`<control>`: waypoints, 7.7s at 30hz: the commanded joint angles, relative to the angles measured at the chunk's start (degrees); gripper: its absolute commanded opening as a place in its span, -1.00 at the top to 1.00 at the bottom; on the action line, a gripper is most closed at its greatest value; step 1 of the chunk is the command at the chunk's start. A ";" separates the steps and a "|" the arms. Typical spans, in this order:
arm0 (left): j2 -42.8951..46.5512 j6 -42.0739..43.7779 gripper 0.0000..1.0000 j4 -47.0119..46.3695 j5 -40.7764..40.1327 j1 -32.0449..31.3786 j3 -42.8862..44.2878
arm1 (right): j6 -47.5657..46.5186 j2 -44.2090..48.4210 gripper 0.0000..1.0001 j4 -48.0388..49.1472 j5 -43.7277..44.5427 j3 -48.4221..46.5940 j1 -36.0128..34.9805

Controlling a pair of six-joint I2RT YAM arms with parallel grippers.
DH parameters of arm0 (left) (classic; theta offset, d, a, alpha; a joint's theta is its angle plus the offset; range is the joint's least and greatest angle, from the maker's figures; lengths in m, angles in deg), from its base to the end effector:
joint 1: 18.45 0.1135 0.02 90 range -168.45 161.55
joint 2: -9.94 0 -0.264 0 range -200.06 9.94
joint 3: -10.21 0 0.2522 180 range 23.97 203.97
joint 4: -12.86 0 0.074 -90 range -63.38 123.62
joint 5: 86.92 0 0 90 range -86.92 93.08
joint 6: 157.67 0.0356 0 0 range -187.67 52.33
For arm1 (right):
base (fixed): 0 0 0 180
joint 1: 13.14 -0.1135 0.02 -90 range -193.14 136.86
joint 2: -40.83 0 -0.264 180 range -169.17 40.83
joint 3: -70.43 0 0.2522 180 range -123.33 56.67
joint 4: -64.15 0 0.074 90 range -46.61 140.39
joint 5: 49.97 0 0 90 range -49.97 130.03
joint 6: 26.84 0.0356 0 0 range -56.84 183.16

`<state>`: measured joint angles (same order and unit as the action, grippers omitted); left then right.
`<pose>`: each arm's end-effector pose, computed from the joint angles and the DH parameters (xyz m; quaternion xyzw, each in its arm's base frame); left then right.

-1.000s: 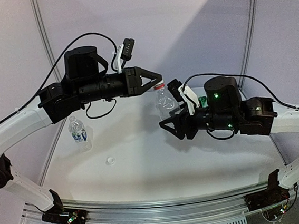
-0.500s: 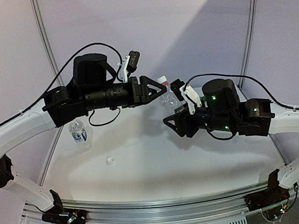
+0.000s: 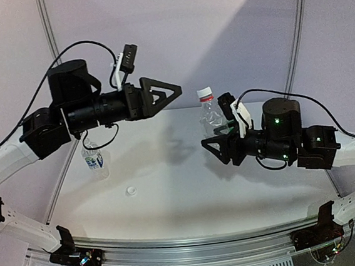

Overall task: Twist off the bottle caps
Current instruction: Unscrew the bottle cap from the plastic bottle.

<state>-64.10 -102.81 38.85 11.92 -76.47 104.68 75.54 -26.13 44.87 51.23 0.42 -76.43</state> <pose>0.1502 -0.2509 0.4448 0.1972 0.7134 -0.5259 0.4191 0.1289 0.2409 0.3394 -0.2892 0.7439 0.3048 0.5196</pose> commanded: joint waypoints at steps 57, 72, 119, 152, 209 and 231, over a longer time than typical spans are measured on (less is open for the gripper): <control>-11.60 9.66 0.67 -6.35 26.80 -0.93 9.12 | 1.85 4.56 1.00 9.27 -27.31 1.80 0.15; -15.88 6.23 0.69 11.76 -6.00 -6.88 16.36 | -1.87 -2.12 1.00 0.85 -5.92 -7.13 0.09; 0.05 20.13 -0.99 1.16 11.40 -8.72 7.46 | -3.29 8.04 1.00 7.11 -32.76 3.73 0.13; -12.16 12.37 0.43 -3.78 28.33 -3.17 13.05 | -2.10 3.69 1.00 7.19 -37.89 -1.03 0.15; -9.43 16.46 -0.49 16.33 -14.35 -10.44 21.25 | -6.28 -3.99 1.00 0.31 -15.68 -8.64 -0.62; 3.49 25.69 -0.98 7.69 8.95 -7.88 8.79 | -3.11 2.96 1.00 7.76 -37.34 -2.99 -0.57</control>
<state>-59.84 -78.72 50.63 11.64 -85.47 116.16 70.52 -24.77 49.02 21.63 -2.75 -76.69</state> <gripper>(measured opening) 0.994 0.587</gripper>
